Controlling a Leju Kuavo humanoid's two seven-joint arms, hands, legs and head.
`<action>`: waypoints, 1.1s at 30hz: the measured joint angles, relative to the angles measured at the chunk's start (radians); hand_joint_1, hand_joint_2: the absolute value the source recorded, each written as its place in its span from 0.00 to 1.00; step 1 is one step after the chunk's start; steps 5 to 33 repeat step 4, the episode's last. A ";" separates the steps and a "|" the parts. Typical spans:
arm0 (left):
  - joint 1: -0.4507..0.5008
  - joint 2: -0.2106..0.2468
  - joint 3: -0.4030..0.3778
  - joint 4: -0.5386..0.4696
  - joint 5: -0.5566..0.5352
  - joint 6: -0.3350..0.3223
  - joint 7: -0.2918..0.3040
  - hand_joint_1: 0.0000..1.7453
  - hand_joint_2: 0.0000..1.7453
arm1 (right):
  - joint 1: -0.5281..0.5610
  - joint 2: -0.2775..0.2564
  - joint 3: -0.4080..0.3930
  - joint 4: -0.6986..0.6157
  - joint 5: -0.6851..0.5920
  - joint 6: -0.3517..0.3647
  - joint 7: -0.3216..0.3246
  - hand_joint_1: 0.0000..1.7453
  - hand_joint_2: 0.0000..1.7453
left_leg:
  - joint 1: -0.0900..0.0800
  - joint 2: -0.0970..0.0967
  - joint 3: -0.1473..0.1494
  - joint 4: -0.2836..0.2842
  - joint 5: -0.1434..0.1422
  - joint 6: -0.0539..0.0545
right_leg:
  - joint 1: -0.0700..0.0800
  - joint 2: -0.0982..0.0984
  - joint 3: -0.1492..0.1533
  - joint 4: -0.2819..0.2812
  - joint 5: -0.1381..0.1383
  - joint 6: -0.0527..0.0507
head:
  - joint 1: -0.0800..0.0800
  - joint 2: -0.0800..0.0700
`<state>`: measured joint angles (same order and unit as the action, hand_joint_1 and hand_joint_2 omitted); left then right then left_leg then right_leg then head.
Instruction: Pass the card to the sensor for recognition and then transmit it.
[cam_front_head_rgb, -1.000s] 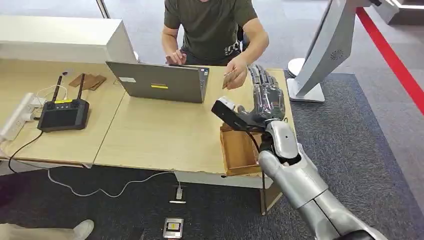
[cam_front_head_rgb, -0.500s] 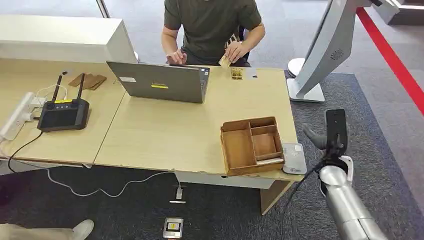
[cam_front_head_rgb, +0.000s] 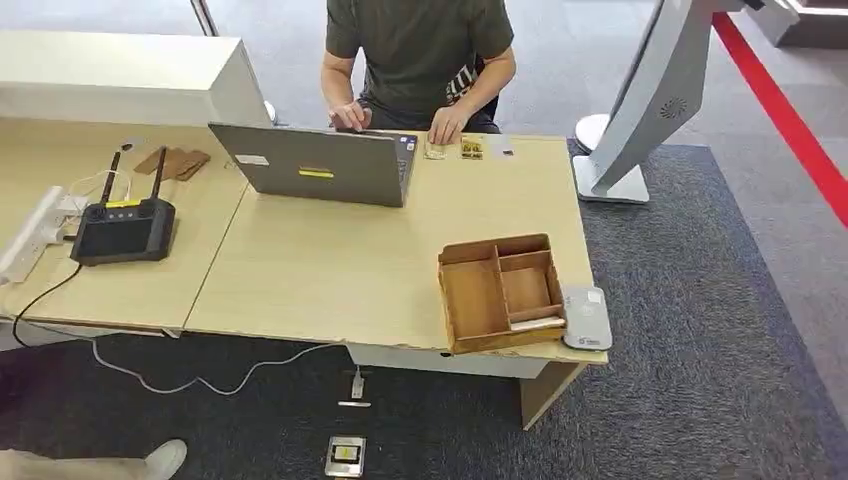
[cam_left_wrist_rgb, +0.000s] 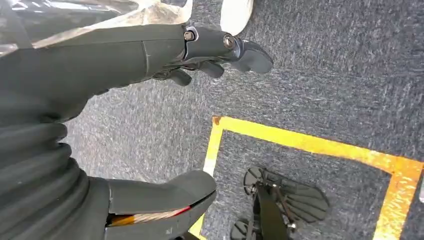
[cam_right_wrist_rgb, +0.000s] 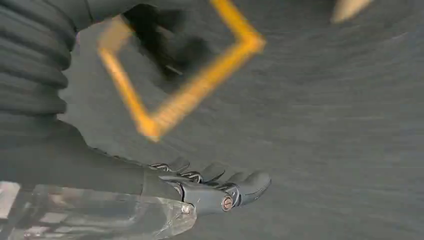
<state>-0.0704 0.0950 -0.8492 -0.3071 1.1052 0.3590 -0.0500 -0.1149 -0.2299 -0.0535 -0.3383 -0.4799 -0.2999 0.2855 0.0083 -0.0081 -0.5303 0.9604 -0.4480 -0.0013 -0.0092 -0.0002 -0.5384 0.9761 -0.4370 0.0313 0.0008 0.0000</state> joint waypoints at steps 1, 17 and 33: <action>0.000 0.001 0.000 0.000 0.005 0.000 0.000 0.00 1.00 | 0.011 0.022 -0.027 0.018 -0.004 0.000 0.024 0.00 1.00 | 0.000 0.000 0.000 0.000 0.000 0.000 | 0.000 0.000 0.000 0.001 0.000 0.000 | 0.000 0.000; 0.000 0.003 0.000 0.000 0.019 0.000 -0.008 0.00 1.00 | 0.030 0.061 -0.069 0.046 0.005 0.091 -0.039 0.00 1.00 | 0.000 0.001 0.000 0.000 0.000 0.000 | 0.000 0.000 -0.001 0.001 0.000 0.000 | -0.001 0.000; 0.000 0.003 0.000 0.000 0.019 0.000 -0.008 0.00 1.00 | 0.030 0.061 -0.069 0.046 0.005 0.091 -0.039 0.00 1.00 | 0.000 0.001 0.000 0.000 0.000 0.000 | 0.000 0.000 -0.001 0.001 0.000 0.000 | -0.001 0.000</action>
